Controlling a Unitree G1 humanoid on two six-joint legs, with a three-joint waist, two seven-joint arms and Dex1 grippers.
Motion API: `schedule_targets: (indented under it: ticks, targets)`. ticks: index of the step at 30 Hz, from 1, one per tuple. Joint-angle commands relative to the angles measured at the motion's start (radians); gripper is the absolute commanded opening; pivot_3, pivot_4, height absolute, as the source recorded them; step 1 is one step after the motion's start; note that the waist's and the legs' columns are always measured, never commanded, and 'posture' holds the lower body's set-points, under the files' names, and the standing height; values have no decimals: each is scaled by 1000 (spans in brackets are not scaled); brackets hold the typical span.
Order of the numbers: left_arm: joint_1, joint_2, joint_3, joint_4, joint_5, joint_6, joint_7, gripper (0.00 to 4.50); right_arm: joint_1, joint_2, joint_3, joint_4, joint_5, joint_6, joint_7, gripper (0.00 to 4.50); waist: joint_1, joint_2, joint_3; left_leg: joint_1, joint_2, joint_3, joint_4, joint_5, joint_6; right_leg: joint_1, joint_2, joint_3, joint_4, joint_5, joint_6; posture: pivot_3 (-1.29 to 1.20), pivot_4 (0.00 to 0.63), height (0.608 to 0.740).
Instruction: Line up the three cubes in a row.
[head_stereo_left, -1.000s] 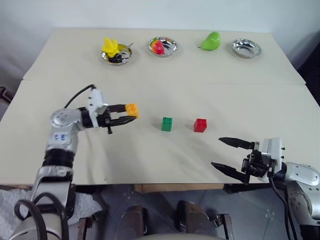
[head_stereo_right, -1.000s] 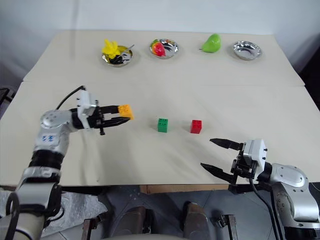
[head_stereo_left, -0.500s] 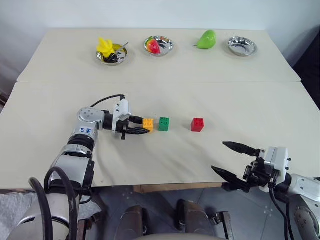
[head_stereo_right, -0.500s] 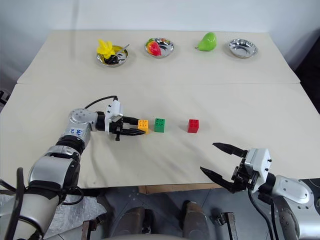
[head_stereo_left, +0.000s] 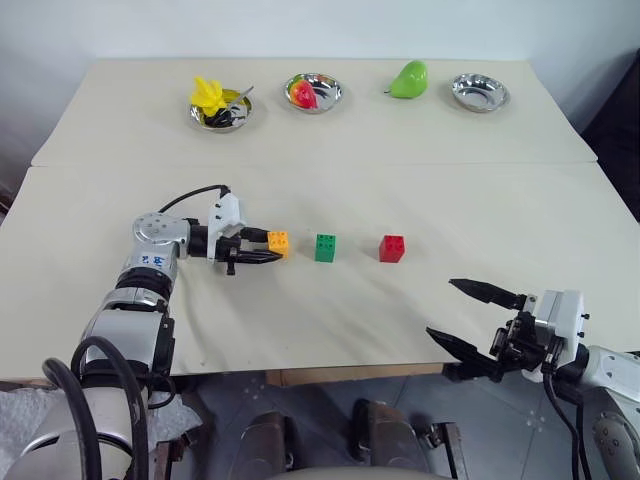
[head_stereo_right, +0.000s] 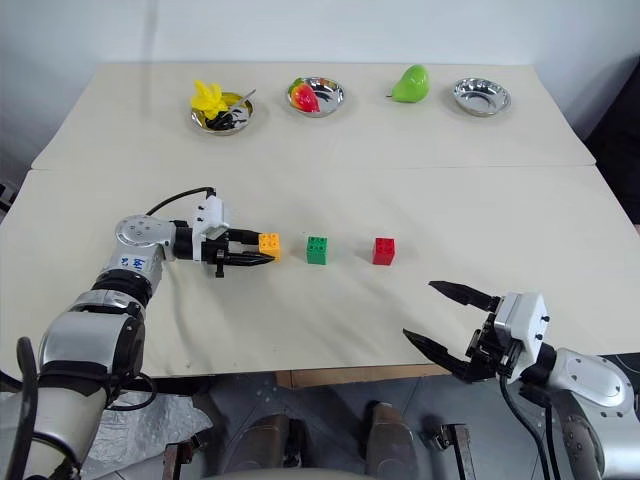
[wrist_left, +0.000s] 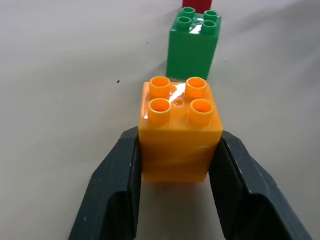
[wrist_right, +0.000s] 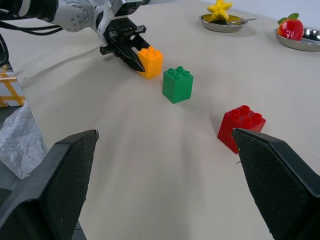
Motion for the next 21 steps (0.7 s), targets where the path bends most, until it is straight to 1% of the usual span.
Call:
schedule_targets:
  ticks: [1,5,6,10,13,15,17,21]
  targets:
    - [-3,35,20,6,8,1,-5,2997,-3,-16,-23,-28,22,2,4,4500,2,0,0,0,0,0,0,0,0,0,0,0,0,0,0,0,150,740]
    - [6,48,36,-8,-5,-15,-28,4280,-15,-20,-15,-23,22,9,8,4500,6,0,0,-1,-1,0,0,0,0,0,0,0,0,0,0,0,150,740]
    - [7,48,39,-11,-5,-23,-26,4462,-20,-20,-13,-20,22,10,9,4500,7,0,0,-1,-1,-1,0,0,0,0,0,0,0,0,0,0,150,740]
    - [19,41,75,-34,-40,-35,-40,4462,-41,-15,5,-6,17,8,13,4500,4,0,0,-1,0,-1,1,0,0,0,0,0,0,0,0,0,150,740]
    - [75,42,114,-110,-100,-33,-97,4462,-56,-7,16,3,14,0,14,4500,2,0,0,-1,0,-1,0,0,0,0,0,0,0,0,0,0,150,740]
    - [168,63,157,-233,-163,17,-99,4462,-68,-1,19,13,17,-11,19,4500,-2,0,0,0,0,-1,0,0,0,0,0,0,0,0,0,0,150,740]
    - [250,83,182,-345,-197,49,-80,4462,-76,-1,16,21,33,-2,22,4500,-7,0,0,1,1,-1,0,0,0,-1,0,0,1,0,0,0,150,740]
    - [514,165,252,-702,-283,206,-19,4462,-108,-40,-28,104,57,-13,96,4500,-14,0,0,1,1,-7,0,0,0,-1,0,1,2,0,0,0,150,740]
